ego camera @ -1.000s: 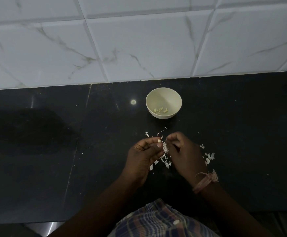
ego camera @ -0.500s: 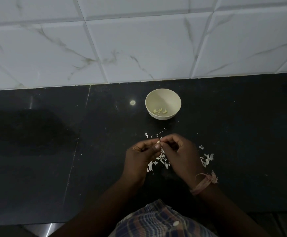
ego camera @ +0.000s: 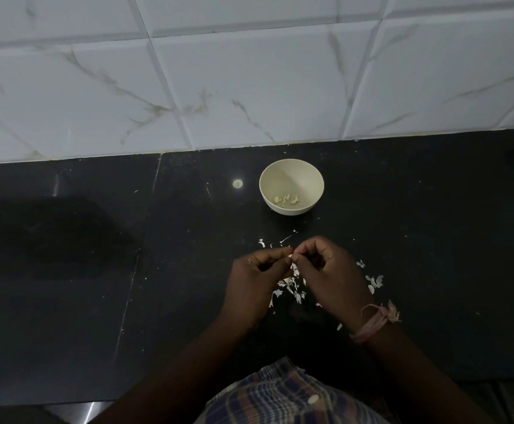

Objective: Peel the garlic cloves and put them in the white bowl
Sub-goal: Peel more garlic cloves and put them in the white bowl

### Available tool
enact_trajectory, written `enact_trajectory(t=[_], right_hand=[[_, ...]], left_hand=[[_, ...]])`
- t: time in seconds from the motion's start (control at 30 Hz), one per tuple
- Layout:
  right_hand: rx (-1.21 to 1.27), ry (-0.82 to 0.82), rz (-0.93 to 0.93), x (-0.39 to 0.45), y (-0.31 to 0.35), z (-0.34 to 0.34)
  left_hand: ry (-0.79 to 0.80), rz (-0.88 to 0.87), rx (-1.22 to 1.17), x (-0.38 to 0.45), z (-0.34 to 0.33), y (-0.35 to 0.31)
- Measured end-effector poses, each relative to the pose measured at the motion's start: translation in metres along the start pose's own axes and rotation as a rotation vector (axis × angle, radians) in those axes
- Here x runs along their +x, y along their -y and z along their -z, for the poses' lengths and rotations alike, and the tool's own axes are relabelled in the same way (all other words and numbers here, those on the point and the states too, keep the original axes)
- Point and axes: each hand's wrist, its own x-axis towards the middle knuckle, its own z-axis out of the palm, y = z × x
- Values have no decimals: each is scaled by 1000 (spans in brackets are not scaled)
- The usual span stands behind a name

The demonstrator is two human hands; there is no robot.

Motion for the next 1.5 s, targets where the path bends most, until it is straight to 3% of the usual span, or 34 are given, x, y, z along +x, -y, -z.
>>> enact_trajectory(t=[0.27, 0.5, 0.97, 1.3, 1.5], right_hand=[[-230, 99, 180, 1, -6, 0], [-284, 138, 213, 2, -4, 2], [-212, 193, 262, -1, -1, 9], [-184, 178, 240, -3, -4, 4], [-184, 172, 242, -2, -1, 1]], left_hand=[[14, -113, 213, -1, 0, -9], [43, -89, 196, -1, 0, -10], [186, 184, -447, 7, 2, 5], [247, 188, -596, 10, 2, 11], [220, 163, -535, 12, 4, 9]])
